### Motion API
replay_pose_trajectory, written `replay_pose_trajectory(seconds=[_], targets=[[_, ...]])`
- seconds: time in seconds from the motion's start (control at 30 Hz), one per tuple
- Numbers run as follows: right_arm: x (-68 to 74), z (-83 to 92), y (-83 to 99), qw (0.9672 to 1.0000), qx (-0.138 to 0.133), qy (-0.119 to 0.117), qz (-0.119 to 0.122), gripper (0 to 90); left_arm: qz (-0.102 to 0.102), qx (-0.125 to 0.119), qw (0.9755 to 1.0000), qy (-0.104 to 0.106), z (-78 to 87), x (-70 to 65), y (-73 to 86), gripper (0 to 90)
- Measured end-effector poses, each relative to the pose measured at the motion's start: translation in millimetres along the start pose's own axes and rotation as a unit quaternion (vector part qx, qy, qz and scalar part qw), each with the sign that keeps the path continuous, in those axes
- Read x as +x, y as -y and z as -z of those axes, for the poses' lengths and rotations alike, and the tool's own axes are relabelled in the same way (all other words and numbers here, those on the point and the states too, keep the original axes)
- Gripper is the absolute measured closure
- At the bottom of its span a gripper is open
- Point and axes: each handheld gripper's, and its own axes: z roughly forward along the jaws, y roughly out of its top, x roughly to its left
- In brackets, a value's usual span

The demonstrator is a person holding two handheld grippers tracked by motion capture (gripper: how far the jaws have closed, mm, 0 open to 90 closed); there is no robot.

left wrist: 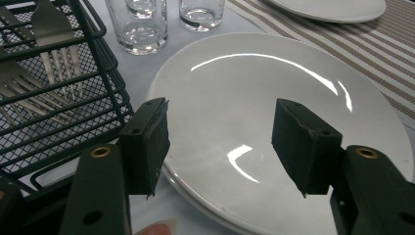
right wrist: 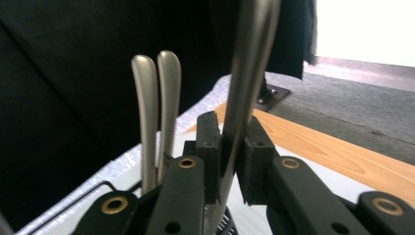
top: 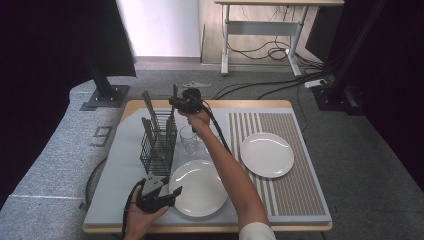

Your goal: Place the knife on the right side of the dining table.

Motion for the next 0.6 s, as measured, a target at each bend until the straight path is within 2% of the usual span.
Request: replay_pose_trajectory(seconds=[0.13, 0.33, 0.6], targets=[[3.7, 6.2, -3.5, 0.9999, -0.007, 0.004, 0.01, 82.7, 0.001, -0.002, 1.0, -0.001, 1.1, 1.1, -0.4, 38.8], [4.5, 22.0, -7.6, 0.9995, -0.031, -0.001, -0.005, 82.9, -0.001, -0.002, 1.0, 0.0, 1.4, 0.1, -0.4, 38.8], [8.0, 53.7, -22.4, 0.9973, -0.072, -0.008, -0.009, 82.9, 0.004, -0.004, 1.0, 0.002, 1.8, 1.6, -0.4, 38.8]])
